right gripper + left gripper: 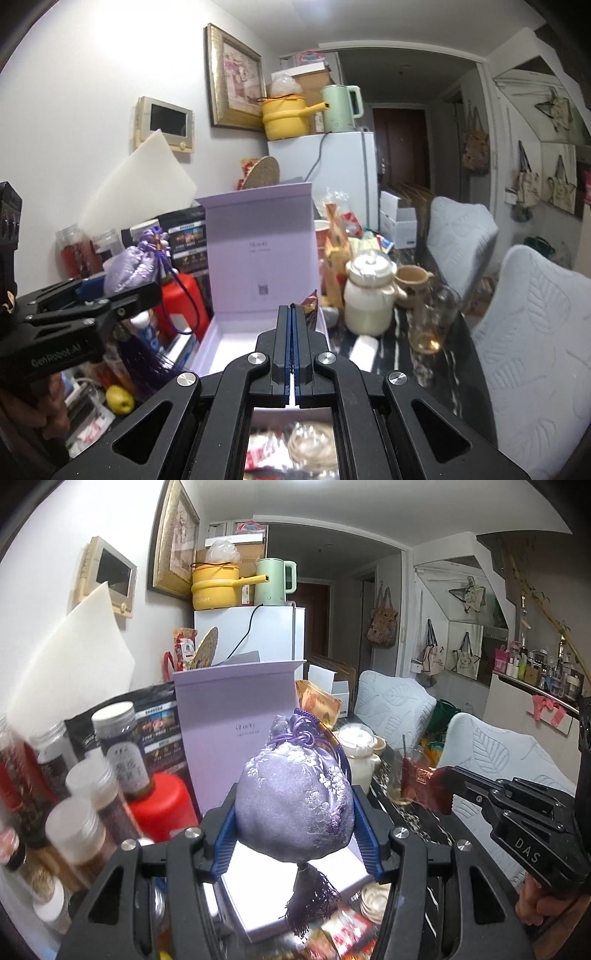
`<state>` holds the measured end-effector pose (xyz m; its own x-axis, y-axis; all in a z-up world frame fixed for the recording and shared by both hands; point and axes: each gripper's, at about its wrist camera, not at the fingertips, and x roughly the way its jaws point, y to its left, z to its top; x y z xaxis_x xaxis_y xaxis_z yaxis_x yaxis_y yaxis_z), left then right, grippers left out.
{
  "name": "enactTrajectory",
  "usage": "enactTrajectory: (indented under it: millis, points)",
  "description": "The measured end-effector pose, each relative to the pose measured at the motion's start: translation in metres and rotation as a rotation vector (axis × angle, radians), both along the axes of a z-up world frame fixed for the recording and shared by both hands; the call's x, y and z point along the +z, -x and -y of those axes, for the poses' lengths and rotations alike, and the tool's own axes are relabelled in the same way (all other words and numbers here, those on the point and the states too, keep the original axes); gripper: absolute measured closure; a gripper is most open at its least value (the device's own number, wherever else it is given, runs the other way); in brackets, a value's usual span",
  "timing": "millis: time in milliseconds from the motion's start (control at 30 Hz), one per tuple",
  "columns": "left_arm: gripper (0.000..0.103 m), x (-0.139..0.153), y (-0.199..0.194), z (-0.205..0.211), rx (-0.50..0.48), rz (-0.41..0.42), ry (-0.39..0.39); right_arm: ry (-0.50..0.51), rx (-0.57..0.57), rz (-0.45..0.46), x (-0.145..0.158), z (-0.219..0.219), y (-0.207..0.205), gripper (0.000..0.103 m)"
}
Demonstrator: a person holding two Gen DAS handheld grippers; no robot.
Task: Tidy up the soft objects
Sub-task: 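Lift the purple sachet with the left gripper and carry it over the lavender box, then lower the sachet into the lavender box and open the left gripper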
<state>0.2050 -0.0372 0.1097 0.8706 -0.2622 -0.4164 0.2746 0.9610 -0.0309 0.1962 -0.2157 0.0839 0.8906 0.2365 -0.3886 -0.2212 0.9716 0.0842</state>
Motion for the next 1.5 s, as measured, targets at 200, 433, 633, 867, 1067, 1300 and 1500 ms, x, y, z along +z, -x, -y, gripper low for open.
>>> enactTrajectory:
  millis: [200,433,633,867,1067,1300,1500]
  points:
    - [0.048,0.002,-0.034,0.005,0.011,0.013,-0.010,-0.002,0.029,0.012,0.000,-0.005,-0.036,0.102]
    - [0.048,-0.004,-0.075,0.014,0.017,0.003,-0.010,-0.005,0.055,0.020,-0.003,-0.009,-0.077,0.102]
    - [0.048,-0.015,-0.106,0.019,0.047,-0.011,-0.025,0.001,0.091,0.014,-0.009,-0.016,-0.111,0.102]
    - [0.048,-0.044,-0.138,0.024,0.097,-0.066,-0.089,0.030,0.143,-0.015,-0.023,-0.026,-0.144,0.102]
    - [0.048,-0.067,-0.163,0.021,0.131,-0.124,-0.118,0.051,0.159,-0.073,-0.045,-0.032,-0.165,0.102]
    - [0.048,-0.094,-0.185,0.024,0.145,-0.207,-0.140,0.057,0.164,-0.131,-0.067,-0.034,-0.181,0.102]
    - [0.048,-0.110,-0.199,0.021,0.160,-0.250,-0.143,0.049,0.184,-0.166,-0.083,-0.036,-0.190,0.102]
